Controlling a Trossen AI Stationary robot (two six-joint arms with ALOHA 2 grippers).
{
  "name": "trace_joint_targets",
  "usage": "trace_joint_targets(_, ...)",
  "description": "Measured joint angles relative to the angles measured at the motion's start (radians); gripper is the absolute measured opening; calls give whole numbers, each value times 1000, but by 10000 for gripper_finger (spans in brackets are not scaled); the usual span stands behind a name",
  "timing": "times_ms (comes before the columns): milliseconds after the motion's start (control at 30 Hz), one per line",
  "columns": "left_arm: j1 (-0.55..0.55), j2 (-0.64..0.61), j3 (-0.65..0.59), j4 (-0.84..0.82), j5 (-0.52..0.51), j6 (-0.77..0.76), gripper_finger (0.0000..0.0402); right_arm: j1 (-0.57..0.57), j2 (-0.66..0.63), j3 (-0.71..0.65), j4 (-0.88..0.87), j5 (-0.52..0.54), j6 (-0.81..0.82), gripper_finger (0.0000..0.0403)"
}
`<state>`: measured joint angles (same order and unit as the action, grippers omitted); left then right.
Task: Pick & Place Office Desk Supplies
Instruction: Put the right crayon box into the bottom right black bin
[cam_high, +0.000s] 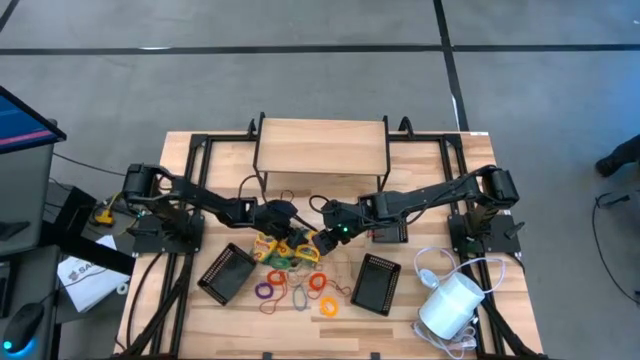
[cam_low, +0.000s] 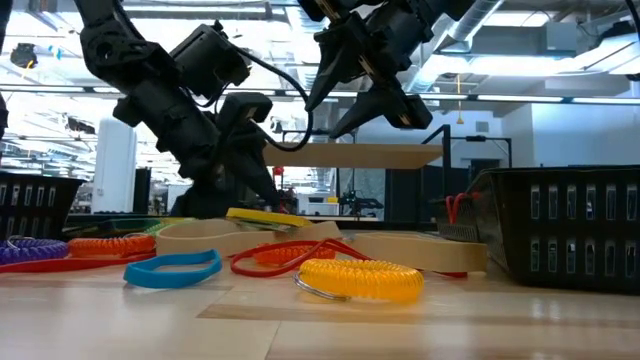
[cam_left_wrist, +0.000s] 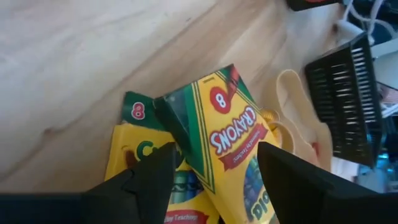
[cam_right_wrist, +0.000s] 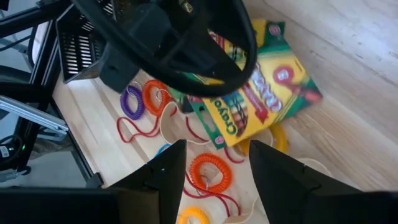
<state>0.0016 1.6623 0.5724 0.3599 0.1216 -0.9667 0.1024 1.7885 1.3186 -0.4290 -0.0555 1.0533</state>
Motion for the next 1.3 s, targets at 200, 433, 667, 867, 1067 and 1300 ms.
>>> trace_joint_targets(200, -3, 20, -1, 43, 8, -7, 225, 1, 0, 0, -1, 0, 5, 173)
trace_joint_targets(433, -12, 24, -4, 80, 9, -5, 225, 1, 0, 0, 5, 0, 5, 173)
trace_joint_targets(667, -18, 25, -5, 108, 34, -5, 199, 1, 0, 0, 19, 0, 3, 173)
trace_joint_targets(867, -24, 25, -5, 116, 35, -4, 127, 1, 0, 0, 19, 0, 3, 173)
trace_joint_targets(1067, -24, 24, -5, 149, 35, 2, 42, 1, 0, 0, 19, 0, 3, 173)
trace_joint_targets(1300, -24, 24, -4, 165, 43, 18, 7, 1, 0, 0, 19, 0, 6, 173)
